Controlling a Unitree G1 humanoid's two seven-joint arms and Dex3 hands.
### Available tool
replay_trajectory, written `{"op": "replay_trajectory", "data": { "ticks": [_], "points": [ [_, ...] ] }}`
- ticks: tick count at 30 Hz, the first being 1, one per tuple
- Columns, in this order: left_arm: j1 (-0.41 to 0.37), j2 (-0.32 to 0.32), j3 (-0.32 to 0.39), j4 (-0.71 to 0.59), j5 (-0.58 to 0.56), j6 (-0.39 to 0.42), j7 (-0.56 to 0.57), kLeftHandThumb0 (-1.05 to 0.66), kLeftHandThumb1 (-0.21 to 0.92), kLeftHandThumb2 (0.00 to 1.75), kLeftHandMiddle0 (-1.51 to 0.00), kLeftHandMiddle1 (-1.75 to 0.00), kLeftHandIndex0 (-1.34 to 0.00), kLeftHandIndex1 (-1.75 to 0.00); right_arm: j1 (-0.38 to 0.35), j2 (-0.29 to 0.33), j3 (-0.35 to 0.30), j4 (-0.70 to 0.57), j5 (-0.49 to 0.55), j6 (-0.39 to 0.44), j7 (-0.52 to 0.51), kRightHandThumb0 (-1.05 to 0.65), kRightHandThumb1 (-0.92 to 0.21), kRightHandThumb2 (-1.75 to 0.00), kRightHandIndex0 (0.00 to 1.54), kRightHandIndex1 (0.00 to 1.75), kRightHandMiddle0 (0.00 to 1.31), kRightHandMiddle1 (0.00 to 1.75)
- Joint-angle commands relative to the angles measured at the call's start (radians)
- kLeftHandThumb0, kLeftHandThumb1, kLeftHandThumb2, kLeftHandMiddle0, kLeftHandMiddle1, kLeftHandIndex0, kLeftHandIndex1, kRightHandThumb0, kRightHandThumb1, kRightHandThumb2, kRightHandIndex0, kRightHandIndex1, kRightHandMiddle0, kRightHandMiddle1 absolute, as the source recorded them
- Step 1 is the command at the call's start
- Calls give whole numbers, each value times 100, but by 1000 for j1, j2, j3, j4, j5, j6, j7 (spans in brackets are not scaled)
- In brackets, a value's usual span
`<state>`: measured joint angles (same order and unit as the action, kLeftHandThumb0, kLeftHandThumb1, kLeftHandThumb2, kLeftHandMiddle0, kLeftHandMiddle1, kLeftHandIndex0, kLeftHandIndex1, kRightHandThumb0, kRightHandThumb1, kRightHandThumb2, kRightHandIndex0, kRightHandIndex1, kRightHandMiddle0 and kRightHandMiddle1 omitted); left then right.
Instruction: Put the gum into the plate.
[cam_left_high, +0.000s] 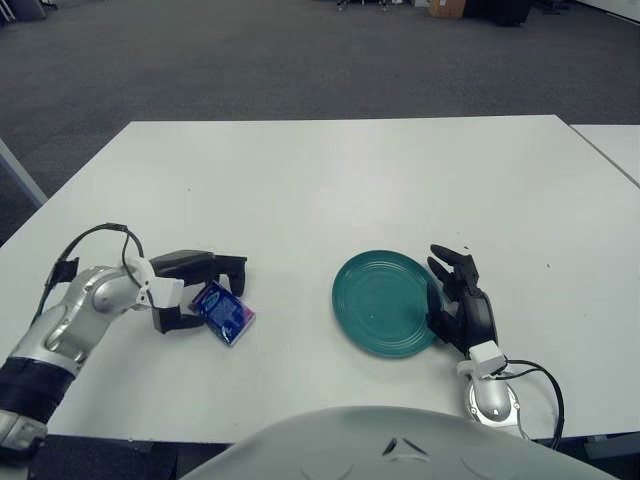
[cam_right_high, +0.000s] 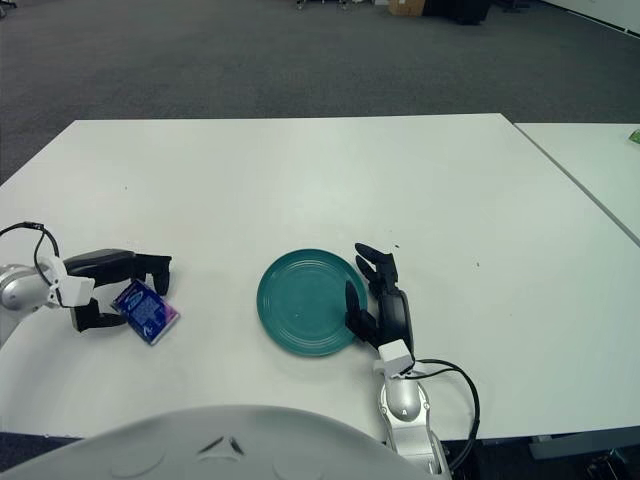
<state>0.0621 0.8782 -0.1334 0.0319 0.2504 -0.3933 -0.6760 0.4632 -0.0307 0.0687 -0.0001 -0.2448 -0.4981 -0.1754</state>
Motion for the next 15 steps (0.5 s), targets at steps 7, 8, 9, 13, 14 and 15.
{"op": "replay_trajectory", "data": {
  "ticks": [7, 8, 9, 13, 14, 15],
  "points": [
    [-29, -11, 72, -229, -71, 156, -26, -1, 32, 123, -59, -167, -56, -157, 32, -90, -57, 165, -19, 34, 12, -86, -92, -75, 49, 5, 0, 94],
    [-46, -28, 71, -273, -80, 183, -22, -1, 35, 120, -56, -166, -56, -157, 32, -91, -58, 166, -20, 32, 11, -86, -92, -75, 49, 5, 0, 94],
    [-57, -39, 71, -303, -86, 204, -20, -1, 41, 109, -53, -161, -54, -156, 33, -91, -58, 166, -21, 31, 10, -86, -92, -75, 49, 5, 0, 94],
    [-47, -73, 82, -309, -111, 172, 10, -1, 50, 94, -49, -146, -57, -157, 32, -91, -58, 171, -21, 28, 10, -86, -92, -75, 49, 5, 0, 94],
    [-45, -77, 84, -309, -114, 168, 12, -1, 50, 93, -50, -144, -57, -157, 32, -91, -58, 171, -21, 28, 10, -86, -92, -75, 49, 5, 0, 94],
    [-44, -80, 86, -309, -115, 166, 13, -1, 50, 93, -50, -142, -58, -157, 32, -90, -58, 171, -21, 28, 10, -86, -92, -75, 49, 5, 0, 94]
  ]
}}
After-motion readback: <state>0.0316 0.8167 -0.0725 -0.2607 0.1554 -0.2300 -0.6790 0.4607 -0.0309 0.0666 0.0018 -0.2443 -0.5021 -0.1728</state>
